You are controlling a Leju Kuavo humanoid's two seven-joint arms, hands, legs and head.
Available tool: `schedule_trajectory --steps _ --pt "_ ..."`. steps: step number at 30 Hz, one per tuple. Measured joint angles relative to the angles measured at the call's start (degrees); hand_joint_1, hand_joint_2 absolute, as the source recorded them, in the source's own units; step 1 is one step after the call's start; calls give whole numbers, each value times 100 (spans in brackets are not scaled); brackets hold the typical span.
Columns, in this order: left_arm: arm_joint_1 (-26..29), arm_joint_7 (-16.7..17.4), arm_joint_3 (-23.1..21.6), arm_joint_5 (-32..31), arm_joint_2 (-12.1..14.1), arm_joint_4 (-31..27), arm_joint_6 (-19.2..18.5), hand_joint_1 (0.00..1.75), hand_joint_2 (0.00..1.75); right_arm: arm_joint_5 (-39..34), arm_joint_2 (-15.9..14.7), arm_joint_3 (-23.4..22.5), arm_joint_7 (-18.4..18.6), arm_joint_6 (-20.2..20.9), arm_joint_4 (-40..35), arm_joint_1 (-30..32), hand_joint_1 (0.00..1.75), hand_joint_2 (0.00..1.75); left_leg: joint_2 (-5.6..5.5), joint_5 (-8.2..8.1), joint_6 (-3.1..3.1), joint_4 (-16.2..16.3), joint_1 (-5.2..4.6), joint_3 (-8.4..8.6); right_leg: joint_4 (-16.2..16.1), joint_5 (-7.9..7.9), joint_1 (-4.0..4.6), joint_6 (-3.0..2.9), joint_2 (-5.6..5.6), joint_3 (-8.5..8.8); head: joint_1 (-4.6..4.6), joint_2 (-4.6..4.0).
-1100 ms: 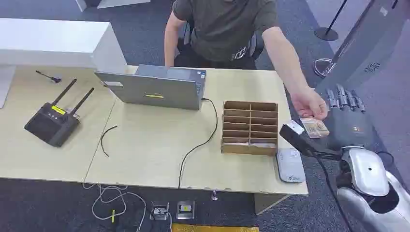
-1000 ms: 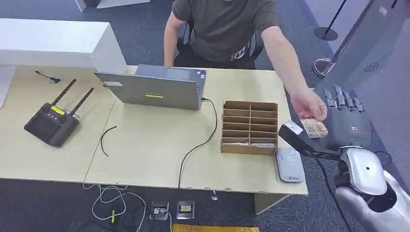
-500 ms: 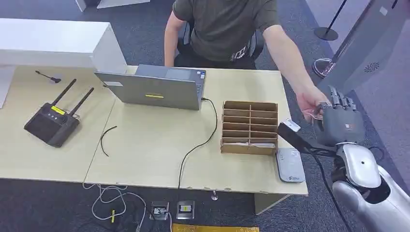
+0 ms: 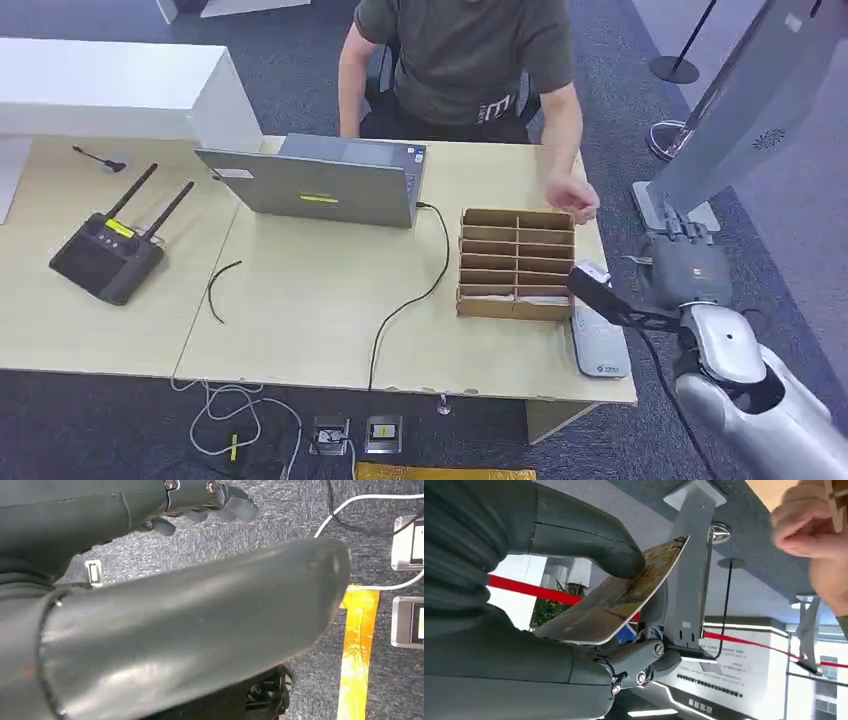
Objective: Pass the card to the sensor for recognition and then transmit it.
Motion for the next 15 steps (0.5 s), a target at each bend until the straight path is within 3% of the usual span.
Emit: schedule_trajectory --steps 15 --pt "32 -2 20 74 -26 0 -2 0 0 -400 190 247 -142 -352 720 100 175 175 0 0 0 0 0 2 0 0 0 0 -1 -1 0 0"
